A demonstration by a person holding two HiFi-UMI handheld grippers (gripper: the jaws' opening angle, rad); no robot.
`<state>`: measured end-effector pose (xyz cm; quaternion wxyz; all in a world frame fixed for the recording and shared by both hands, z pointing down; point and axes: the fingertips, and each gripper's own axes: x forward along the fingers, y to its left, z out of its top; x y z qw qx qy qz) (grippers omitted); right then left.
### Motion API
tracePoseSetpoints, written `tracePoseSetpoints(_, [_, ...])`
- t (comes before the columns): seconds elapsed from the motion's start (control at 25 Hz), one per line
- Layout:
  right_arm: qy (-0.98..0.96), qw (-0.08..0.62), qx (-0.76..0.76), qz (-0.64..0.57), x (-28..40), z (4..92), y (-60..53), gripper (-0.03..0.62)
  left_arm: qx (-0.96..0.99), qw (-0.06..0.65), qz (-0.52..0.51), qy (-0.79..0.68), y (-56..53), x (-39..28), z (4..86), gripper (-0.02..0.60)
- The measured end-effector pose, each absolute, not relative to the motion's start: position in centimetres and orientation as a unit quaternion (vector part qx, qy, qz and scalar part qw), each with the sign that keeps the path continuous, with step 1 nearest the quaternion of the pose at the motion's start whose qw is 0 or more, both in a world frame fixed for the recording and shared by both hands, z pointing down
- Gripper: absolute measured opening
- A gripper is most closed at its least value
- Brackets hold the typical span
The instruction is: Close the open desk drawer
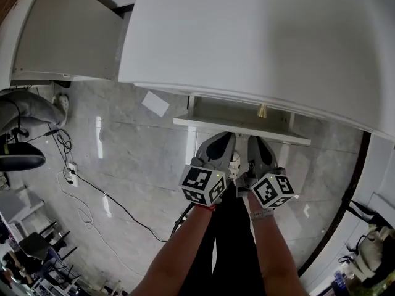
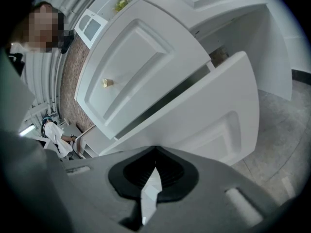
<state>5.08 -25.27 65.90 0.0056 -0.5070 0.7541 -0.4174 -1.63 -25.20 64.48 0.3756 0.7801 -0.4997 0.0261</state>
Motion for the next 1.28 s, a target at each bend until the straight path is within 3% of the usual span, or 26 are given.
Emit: tracePoseSetpoints(1.28, [0.769,0.014,-0.494,-0.407,4.8,65.6,-32.0,0.000,0.755,0.378,-0.021,-0.536,-31.9,-2.6,64.1,0.003])
